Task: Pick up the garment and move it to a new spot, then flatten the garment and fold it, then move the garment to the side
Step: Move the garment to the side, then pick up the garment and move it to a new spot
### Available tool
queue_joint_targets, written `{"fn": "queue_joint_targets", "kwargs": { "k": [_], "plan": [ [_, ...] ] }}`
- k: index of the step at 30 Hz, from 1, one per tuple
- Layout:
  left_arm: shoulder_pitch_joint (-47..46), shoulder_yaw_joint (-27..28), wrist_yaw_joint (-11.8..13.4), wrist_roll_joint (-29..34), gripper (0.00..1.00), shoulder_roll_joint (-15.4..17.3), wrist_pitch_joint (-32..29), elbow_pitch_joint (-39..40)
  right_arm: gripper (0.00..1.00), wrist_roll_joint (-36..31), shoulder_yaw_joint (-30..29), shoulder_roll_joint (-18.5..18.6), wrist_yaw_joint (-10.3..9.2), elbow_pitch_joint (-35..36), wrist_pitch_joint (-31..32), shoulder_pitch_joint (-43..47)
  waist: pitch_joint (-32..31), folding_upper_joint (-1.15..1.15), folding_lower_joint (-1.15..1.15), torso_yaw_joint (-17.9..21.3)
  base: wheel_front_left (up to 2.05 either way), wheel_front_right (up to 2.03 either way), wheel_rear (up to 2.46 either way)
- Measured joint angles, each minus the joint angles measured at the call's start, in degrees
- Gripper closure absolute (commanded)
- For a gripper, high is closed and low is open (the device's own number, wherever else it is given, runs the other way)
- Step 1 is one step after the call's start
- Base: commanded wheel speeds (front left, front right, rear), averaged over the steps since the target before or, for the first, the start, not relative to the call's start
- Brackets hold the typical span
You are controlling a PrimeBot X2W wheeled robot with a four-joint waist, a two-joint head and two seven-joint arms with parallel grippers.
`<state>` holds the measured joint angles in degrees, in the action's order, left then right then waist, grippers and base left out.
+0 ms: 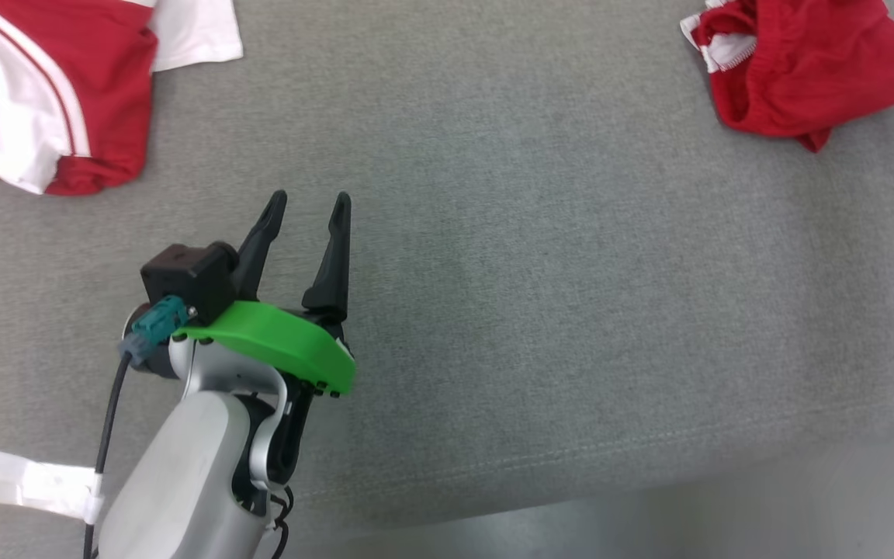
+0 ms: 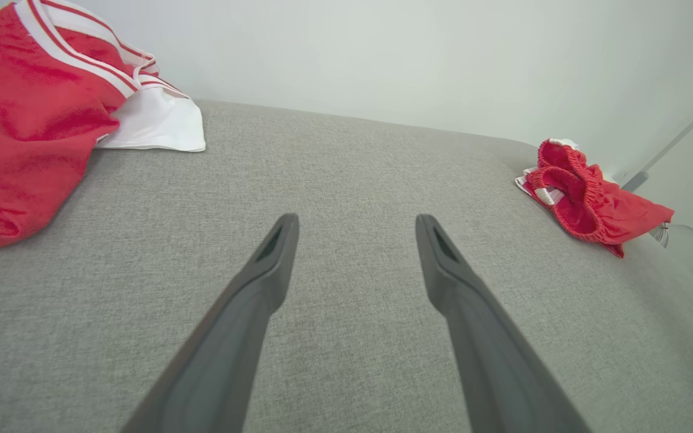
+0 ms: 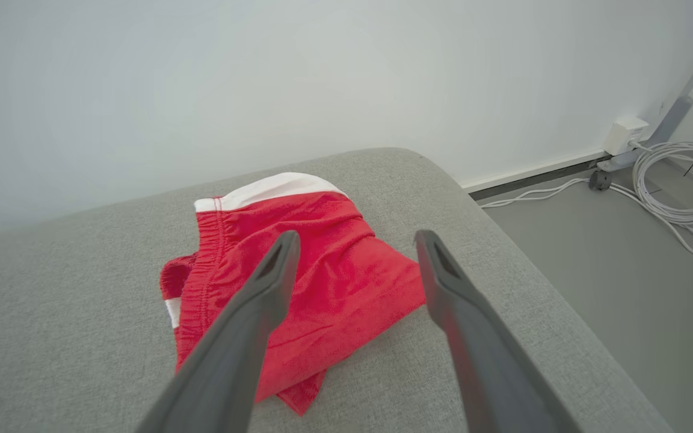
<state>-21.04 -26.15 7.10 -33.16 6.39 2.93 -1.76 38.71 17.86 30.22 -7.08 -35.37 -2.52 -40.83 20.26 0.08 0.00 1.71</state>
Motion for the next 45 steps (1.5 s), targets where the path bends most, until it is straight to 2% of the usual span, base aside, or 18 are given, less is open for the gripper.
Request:
{"fn": "queue_joint_targets", "kwargs": {
  "k": [6, 10, 17, 21, 27, 31, 45],
  "plan": [
    [3.3, 0.4, 0.0, 0.7, 0.0, 0.1, 2.2, -1.6, 0.0, -0.9, -2.2, 0.4, -0.01, 2.8, -8.8, 5.5, -2.9, 0.0, 0.0, -2.9, 0.0, 0.0, 0.0],
    [6.0, 1.1, 0.0, 2.2, 0.0, 1.3, 3.7, -3.0, 0.0, -0.7, -3.8, 0.0, -0.01, 4.8, -12.8, 10.6, -5.3, 0.0, 0.0, -4.7, 0.0, 0.0, 0.0],
    [11.5, 2.9, 0.0, 3.4, 0.0, 3.9, 6.2, -5.2, 0.0, -0.6, -4.8, -3.1, -0.08, 9.1, -12.5, 19.6, -9.9, 0.0, 0.0, -7.4, 0.0, 0.0, 0.0],
    [13.8, 3.8, 0.0, 4.3, 0.0, 4.8, 7.3, -5.5, 0.0, -2.3, -3.2, -4.4, -0.08, 12.2, -12.5, 24.3, -12.5, 0.0, 0.0, -8.6, 0.0, 0.0, 0.0],
    [15.5, 4.4, 0.0, 6.0, 0.0, 5.4, 8.5, -5.2, 0.0, -5.5, -1.0, -5.6, -0.08, 15.0, -12.3, 31.3, -15.4, 0.0, 0.0, -10.3, 0.0, 0.0, 0.0],
    [16.3, 5.5, 0.0, 6.1, 0.0, 5.3, 8.7, -4.9, 0.0, -6.7, -2.2, -7.3, -0.09, 16.0, -12.3, 35.9, -16.4, 0.0, 0.0, -11.6, 0.0, 0.0, 0.0],
    [18.8, 11.4, 0.0, 6.3, 0.0, 5.5, 9.8, -2.9, 0.0, -13.6, -5.1, -10.8, -0.09, 22.9, -12.3, 40.8, -15.9, 0.0, 0.0, -12.5, 0.0, 0.0, 0.0]
  ]
}}
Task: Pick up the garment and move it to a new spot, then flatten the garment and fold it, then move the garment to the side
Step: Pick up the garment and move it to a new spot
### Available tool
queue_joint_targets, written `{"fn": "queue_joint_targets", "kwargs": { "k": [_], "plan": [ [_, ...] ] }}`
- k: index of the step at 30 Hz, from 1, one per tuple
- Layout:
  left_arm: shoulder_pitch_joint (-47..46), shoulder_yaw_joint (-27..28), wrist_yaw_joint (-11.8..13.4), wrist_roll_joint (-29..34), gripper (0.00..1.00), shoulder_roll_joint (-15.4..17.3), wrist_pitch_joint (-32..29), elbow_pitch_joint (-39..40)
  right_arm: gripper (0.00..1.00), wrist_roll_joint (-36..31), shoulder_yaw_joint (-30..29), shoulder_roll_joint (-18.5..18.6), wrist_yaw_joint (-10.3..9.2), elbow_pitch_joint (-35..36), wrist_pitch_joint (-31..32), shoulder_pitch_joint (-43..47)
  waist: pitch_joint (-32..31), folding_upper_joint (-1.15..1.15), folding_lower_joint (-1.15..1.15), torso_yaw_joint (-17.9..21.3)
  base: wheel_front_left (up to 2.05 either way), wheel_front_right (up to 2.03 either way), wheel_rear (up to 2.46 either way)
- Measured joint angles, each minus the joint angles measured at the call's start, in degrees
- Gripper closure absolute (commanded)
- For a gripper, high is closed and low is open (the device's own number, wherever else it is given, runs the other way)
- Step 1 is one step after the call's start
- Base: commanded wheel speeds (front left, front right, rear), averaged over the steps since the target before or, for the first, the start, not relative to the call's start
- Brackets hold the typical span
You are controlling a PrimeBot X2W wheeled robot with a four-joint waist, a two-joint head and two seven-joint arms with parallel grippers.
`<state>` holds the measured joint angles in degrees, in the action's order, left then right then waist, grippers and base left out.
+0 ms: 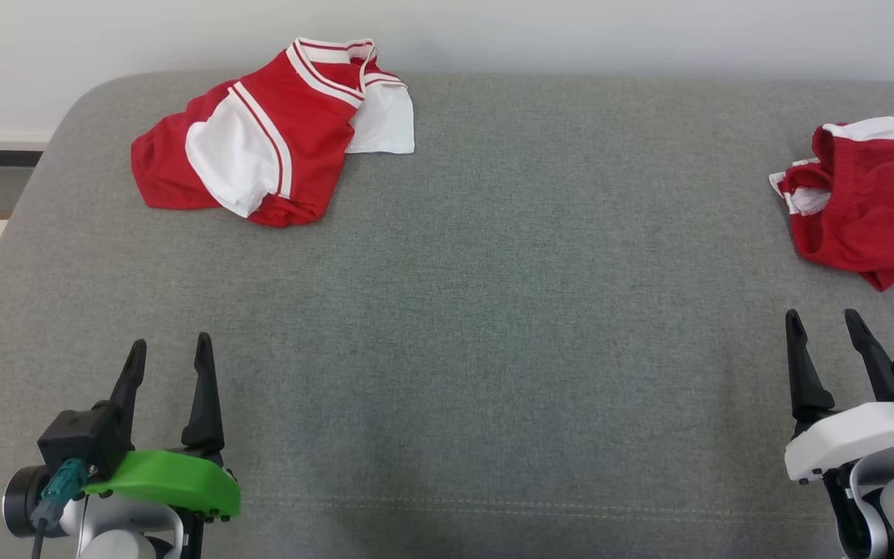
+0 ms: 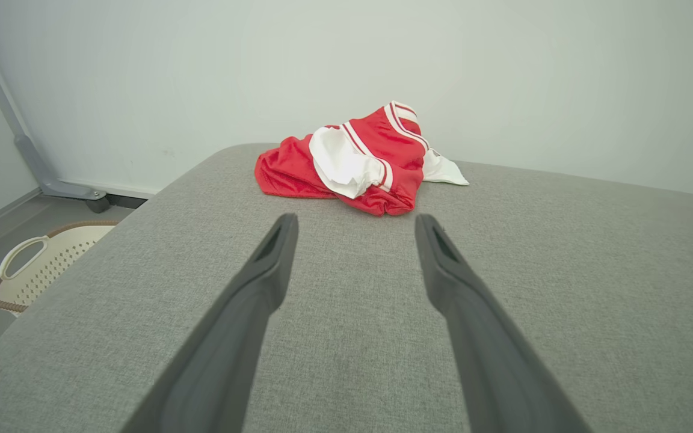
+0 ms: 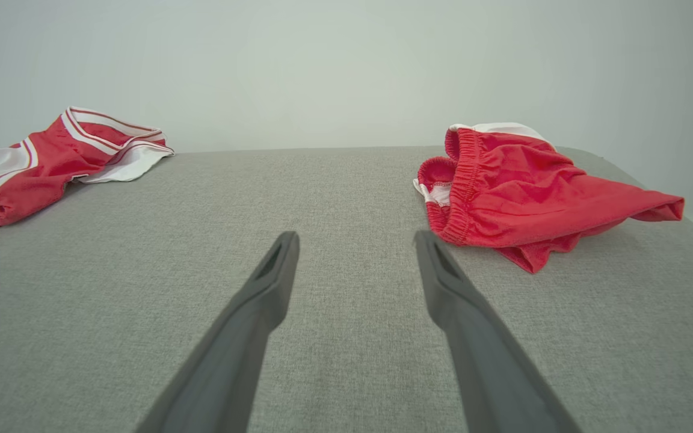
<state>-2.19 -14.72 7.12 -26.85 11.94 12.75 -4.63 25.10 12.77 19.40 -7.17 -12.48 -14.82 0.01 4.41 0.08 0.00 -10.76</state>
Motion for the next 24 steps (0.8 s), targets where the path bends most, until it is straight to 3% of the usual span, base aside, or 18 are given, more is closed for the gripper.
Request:
{"fn": "queue_joint_targets", "kwargs": {
  "k": [10, 24],
  "plan": [
    [-4.1, 1.4, 0.0, 0.4, 0.0, 2.0, -1.3, 1.6, 0.0, -2.8, 0.1, -2.0, 0.0, 4.5, 0.0, 0.5, 3.6, 0.0, 0.0, 2.5, 0.0, 0.0, 0.0],
    [-22.5, 9.1, 0.0, -2.4, 0.0, 7.4, -12.5, -6.2, 0.0, -5.6, 0.0, -4.8, 0.0, 9.6, 0.0, 0.2, 10.1, 0.0, 0.0, 11.4, 0.0, 0.0, 0.0]
  ]
}}
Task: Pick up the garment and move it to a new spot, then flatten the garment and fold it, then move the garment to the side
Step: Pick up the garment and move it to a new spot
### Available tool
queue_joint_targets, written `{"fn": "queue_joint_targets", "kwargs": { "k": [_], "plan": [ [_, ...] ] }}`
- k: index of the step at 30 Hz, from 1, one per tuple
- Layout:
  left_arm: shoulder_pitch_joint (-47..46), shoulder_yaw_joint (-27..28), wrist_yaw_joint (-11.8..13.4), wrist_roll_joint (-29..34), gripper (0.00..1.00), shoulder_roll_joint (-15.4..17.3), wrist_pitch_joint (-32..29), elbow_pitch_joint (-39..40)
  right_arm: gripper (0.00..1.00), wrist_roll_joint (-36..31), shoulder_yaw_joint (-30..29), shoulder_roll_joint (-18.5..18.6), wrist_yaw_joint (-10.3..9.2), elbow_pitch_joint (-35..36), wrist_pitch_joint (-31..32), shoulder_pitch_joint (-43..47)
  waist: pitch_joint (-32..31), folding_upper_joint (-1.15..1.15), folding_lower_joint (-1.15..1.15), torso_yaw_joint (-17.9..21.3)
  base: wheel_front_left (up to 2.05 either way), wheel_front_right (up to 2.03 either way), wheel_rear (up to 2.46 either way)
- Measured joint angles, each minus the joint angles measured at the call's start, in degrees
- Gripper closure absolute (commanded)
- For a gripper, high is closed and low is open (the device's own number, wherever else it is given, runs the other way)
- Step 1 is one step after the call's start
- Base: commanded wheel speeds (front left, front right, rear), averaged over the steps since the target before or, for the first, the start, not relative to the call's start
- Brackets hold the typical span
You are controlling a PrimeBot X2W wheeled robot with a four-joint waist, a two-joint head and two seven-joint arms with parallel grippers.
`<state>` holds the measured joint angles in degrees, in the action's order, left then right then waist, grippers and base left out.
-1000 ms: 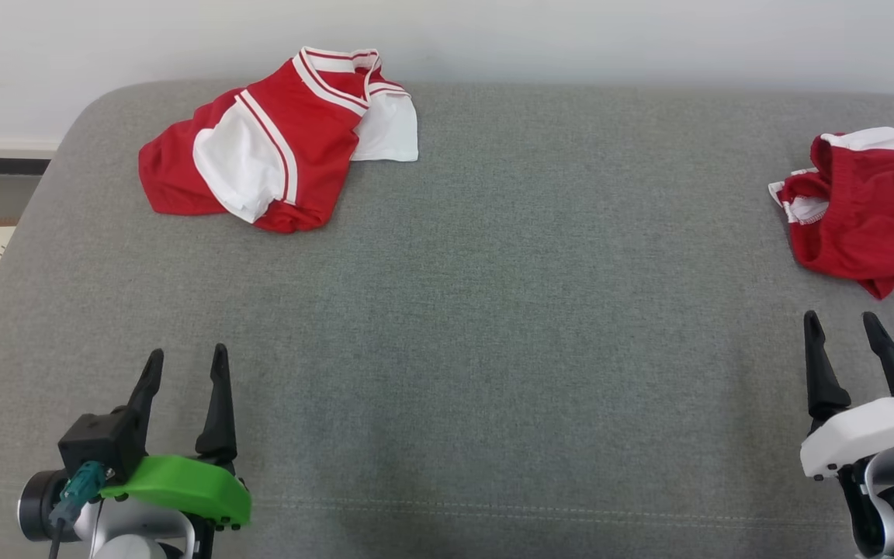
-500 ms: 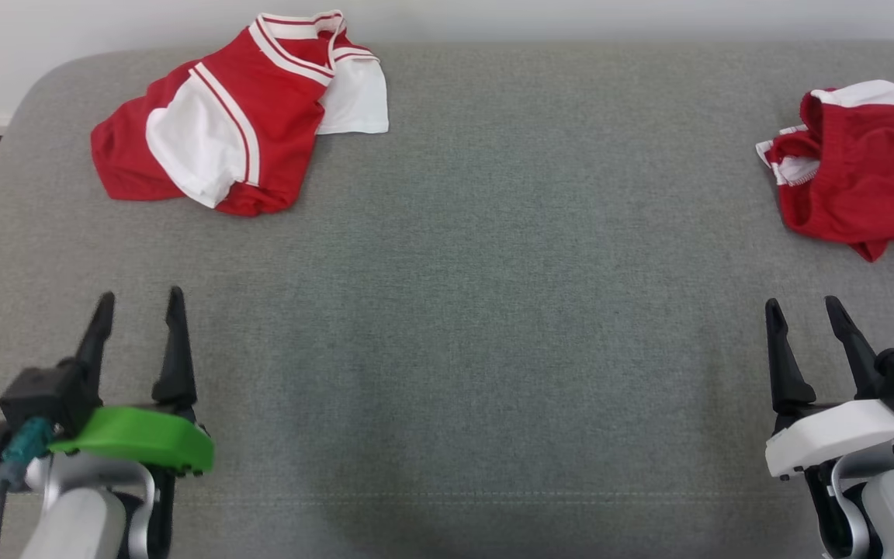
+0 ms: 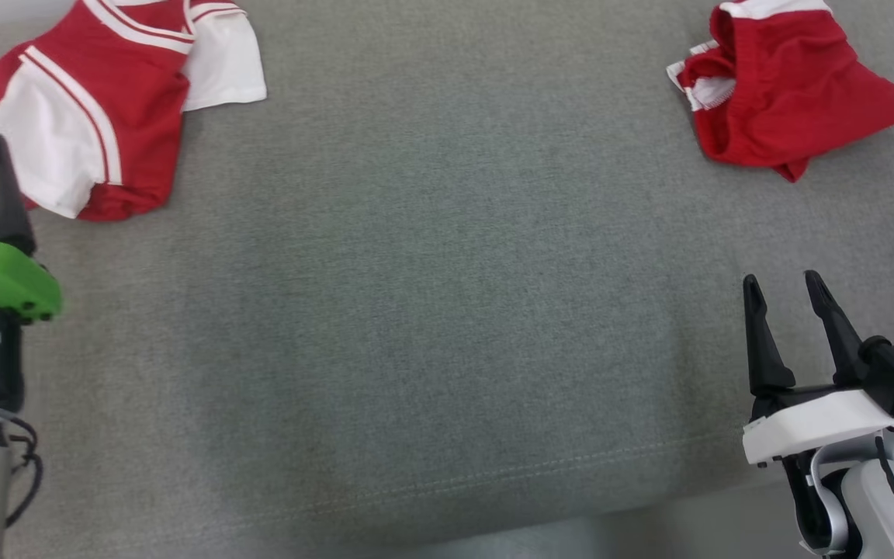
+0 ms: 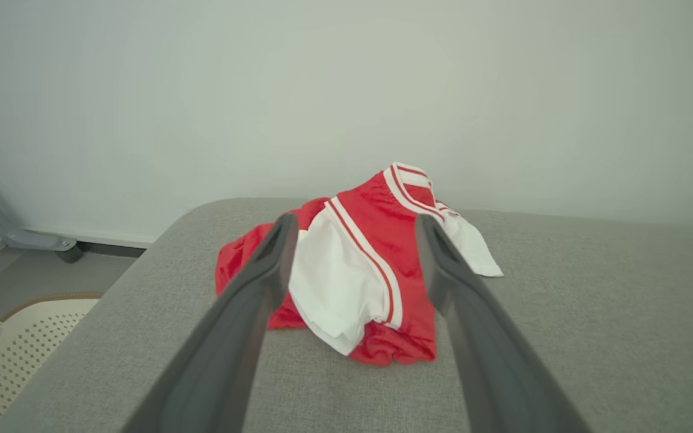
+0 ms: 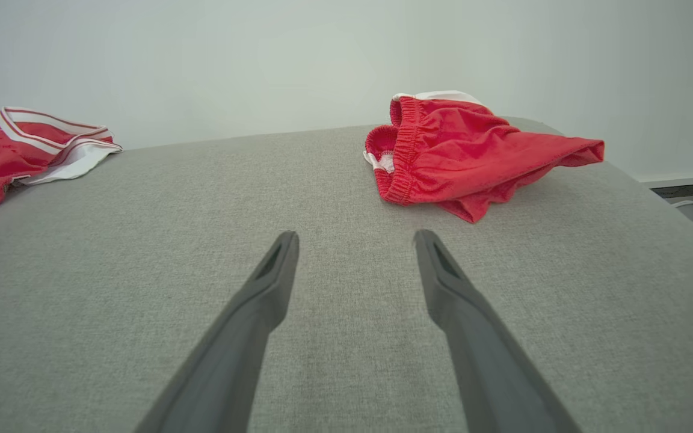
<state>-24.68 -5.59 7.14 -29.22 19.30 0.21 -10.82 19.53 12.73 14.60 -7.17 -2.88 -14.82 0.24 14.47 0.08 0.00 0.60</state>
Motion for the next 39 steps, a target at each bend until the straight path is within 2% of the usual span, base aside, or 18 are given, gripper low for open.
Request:
{"fn": "queue_joint_targets", "kwargs": {
  "k": [5, 12, 25, 37, 38, 39],
  "plan": [
    [-3.2, 4.3, 0.0, -1.8, 0.0, 3.6, -3.8, -5.9, 0.0, -0.4, 0.0, -0.3, 0.0, 1.1, 0.0, -0.6, 2.7, 0.0, 0.0, 3.8, 0.0, 0.0, 0.0],
    [-7.8, 8.8, 0.0, -2.6, 0.0, 5.9, -6.4, -11.9, 0.0, -0.5, -0.4, -0.4, 0.0, 2.8, 0.0, -1.1, 7.2, 0.0, 0.0, 8.3, 0.0, 0.0, 0.0],
    [-16.1, 10.7, 0.0, 1.8, 0.0, 12.7, -7.5, -18.7, 0.0, -0.9, -1.6, -1.5, 0.0, 4.5, 0.0, -1.9, 15.8, 0.0, 0.0, 13.6, 0.0, 0.0, 0.0],
    [-19.3, 7.0, 0.0, 3.3, 0.0, 12.9, -7.7, -24.3, 0.0, -0.9, -0.8, -2.2, 0.0, 4.1, 0.0, -2.1, 17.9, 0.0, 0.0, 14.6, 0.0, 0.0, 0.0],
    [-19.6, 6.9, 0.0, 3.3, 0.09, 12.8, -7.7, -24.7, 0.0, -0.9, -0.8, -2.2, 0.0, 4.1, 0.0, -2.1, 17.7, 0.0, -0.01, 14.6, 0.0, 0.0, 0.0],
    [-20.3, 6.8, 0.0, 3.3, 0.73, 12.8, -7.7, -25.2, 0.0, -1.0, -0.7, -2.3, 0.0, 4.1, 0.0, -2.1, 17.6, 0.0, 0.0, 14.4, 0.0, 0.0, 0.0]
  ]
}}
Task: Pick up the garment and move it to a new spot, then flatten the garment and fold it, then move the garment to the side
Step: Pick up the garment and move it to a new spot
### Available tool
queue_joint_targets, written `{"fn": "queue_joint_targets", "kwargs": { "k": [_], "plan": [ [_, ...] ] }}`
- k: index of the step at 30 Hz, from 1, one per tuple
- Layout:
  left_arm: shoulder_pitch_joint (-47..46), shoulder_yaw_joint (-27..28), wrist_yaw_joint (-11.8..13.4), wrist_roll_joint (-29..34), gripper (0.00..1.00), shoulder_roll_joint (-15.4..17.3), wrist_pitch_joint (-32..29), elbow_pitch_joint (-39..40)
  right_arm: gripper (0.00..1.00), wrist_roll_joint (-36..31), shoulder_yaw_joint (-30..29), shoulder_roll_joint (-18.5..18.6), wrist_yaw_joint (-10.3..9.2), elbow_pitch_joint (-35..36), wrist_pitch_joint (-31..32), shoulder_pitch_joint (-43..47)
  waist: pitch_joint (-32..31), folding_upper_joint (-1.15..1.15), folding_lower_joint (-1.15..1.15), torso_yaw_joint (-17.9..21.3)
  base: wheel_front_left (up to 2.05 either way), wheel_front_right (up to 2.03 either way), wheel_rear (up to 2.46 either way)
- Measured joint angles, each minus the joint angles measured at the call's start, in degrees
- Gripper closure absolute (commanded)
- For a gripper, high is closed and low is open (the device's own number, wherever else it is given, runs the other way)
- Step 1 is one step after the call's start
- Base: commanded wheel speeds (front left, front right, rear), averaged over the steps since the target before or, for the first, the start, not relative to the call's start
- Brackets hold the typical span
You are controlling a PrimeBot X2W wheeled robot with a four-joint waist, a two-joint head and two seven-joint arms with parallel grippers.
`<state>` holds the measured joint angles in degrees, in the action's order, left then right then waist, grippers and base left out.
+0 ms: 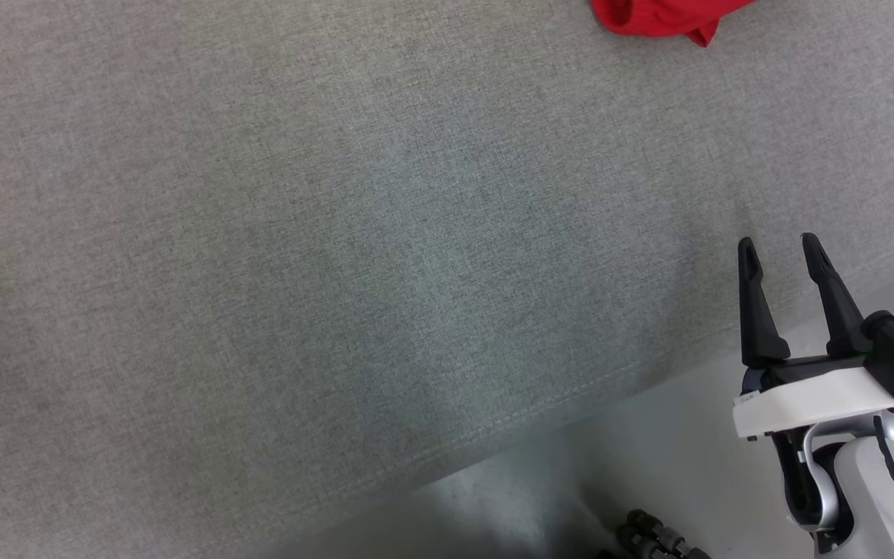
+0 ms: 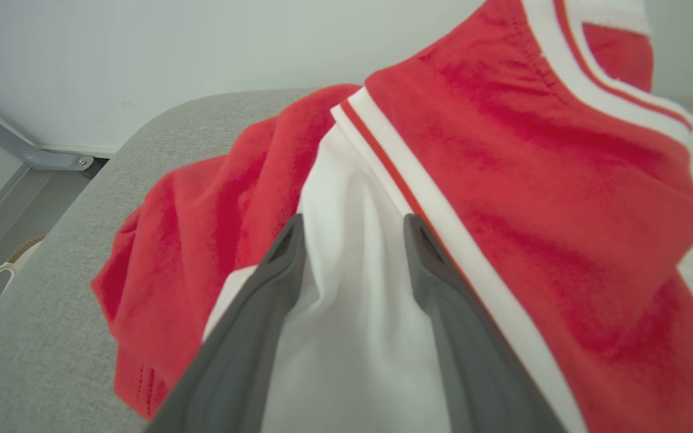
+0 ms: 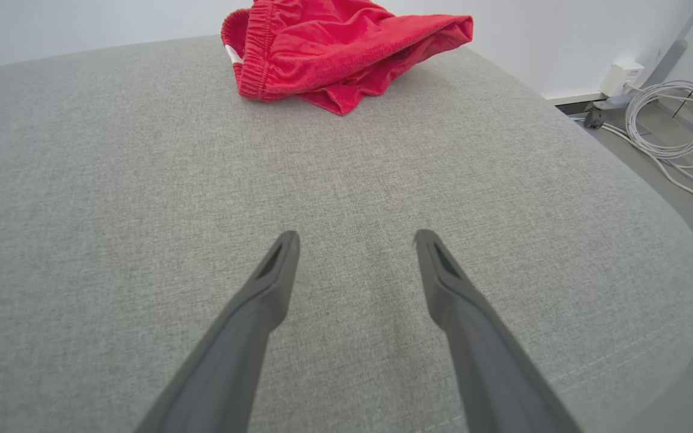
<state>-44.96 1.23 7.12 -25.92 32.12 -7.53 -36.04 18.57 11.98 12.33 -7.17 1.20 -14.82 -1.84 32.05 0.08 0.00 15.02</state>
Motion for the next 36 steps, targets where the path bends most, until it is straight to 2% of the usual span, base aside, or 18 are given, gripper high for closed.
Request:
{"fn": "queue_joint_targets", "kwargs": {
  "k": [1, 2, 12, 17, 18, 19, 24, 28, 36],
  "plan": [
    [-0.4, -0.1, 0.0, 0.0, 0.97, 0.0, 0.0, -0.3, 0.0, 0.0, 0.0, -0.1, 0.0, 0.0, 0.0, 0.0, -0.1, 0.0, 0.0, -0.1, 0.0, 0.0, 0.0],
    [-0.8, -0.3, -0.2, 0.0, 1.0, 0.0, 0.0, -0.5, 0.0, 0.0, 0.0, -0.1, 0.0, 0.0, 0.0, 0.0, -0.1, 0.0, 0.0, -0.1, 0.0, 0.0, 0.0],
    [-4.1, -7.2, -4.3, 3.1, 1.0, -3.2, 0.3, -0.4, 0.0, 0.0, -0.8, -0.6, 0.0, -1.2, 0.0, 0.0, -1.5, 0.0, 0.0, -1.6, 0.0, 0.0, 0.0],
    [-5.5, -11.0, -6.7, 3.4, 1.0, -8.3, 2.3, 1.6, 0.0, 0.0, -0.7, -0.9, 0.0, -2.0, 0.0, 0.0, -2.8, 0.0, 0.0, -2.9, 0.0, 0.0, 0.0],
    [-5.5, -11.0, -6.7, 3.4, 1.0, -8.3, 2.3, 1.6, 0.0, 0.0, -0.7, -0.9, 0.0, -2.0, 0.0, 0.0, -2.8, 0.0, 0.0, -2.9, 0.0, 0.0, 0.0],
    [-5.5, -12.0, -7.3, 3.2, 1.0, -11.5, 3.3, 2.1, 0.0, 0.0, -0.5, -1.2, 0.0, -2.4, 0.0, -0.1, -3.5, 0.0, 0.0, -3.3, 0.0, 0.0, 0.0],
    [-3.9, -16.5, -10.0, 2.6, 1.0, -19.1, 5.1, 3.1, 0.0, 0.0, -0.3, -1.5, 0.0, -4.2, 0.0, -0.1, -5.8, 0.0, 0.0, -4.4, 0.0, 0.0, 0.0],
    [1.5, -20.6, -11.6, 2.6, 1.0, -23.4, 5.6, 2.8, 0.0, 0.1, 0.0, -1.7, 0.01, -5.5, 0.0, 0.0, -8.0, 0.0, 0.0, -5.2, 0.0, 0.0, 0.0],
    [9.6, -28.3, -12.7, 2.8, 1.0, -30.7, 6.1, 2.4, 0.0, 0.2, 0.6, -1.8, 0.09, -7.3, 0.0, 0.4, -12.5, 0.0, 0.0, -6.6, 0.0, 0.0, 0.0]
  ]
}}
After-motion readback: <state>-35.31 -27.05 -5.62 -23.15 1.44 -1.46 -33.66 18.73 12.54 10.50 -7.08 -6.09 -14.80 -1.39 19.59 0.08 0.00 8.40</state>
